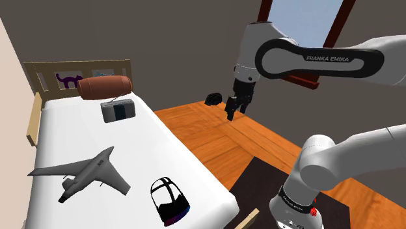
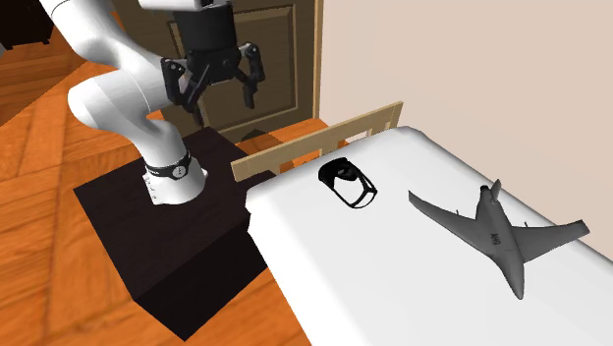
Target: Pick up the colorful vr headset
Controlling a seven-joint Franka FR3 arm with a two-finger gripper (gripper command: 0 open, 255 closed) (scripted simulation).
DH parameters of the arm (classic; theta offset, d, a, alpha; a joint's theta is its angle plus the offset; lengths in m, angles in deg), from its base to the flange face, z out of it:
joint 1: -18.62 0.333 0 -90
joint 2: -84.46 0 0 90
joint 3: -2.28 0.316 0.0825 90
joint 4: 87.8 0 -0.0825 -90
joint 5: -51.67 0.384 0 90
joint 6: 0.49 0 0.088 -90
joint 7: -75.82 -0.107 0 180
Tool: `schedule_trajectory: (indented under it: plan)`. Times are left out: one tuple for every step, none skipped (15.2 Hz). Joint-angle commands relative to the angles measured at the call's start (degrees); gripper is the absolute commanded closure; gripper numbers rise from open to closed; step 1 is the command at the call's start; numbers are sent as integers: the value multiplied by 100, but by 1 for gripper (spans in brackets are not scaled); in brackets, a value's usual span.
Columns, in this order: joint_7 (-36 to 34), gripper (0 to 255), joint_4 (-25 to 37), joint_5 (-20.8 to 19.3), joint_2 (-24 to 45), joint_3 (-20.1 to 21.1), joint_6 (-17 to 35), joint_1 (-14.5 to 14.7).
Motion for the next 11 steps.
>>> schedule_trajectory:
  plan:
    - [-307,0,-137,167,178,251,321,77]
    - [-438,0,-192,236,259,360,460,111]
    - [-570,0,-239,303,350,470,601,144]
    - [-702,0,-278,366,451,581,744,175]
    - [-832,0,-310,428,560,695,889,203]
    - [-964,0,-333,485,679,809,1036,229]
    - [-1096,0,-348,537,806,923,1184,253]
    - [-1231,0,-355,582,943,1036,1333,276]
    - [-1365,0,-353,622,1088,1151,1483,295]
    - [-1502,0,-343,655,1241,1267,1633,310]
    - [-1640,0,-325,680,1403,1384,1782,320]
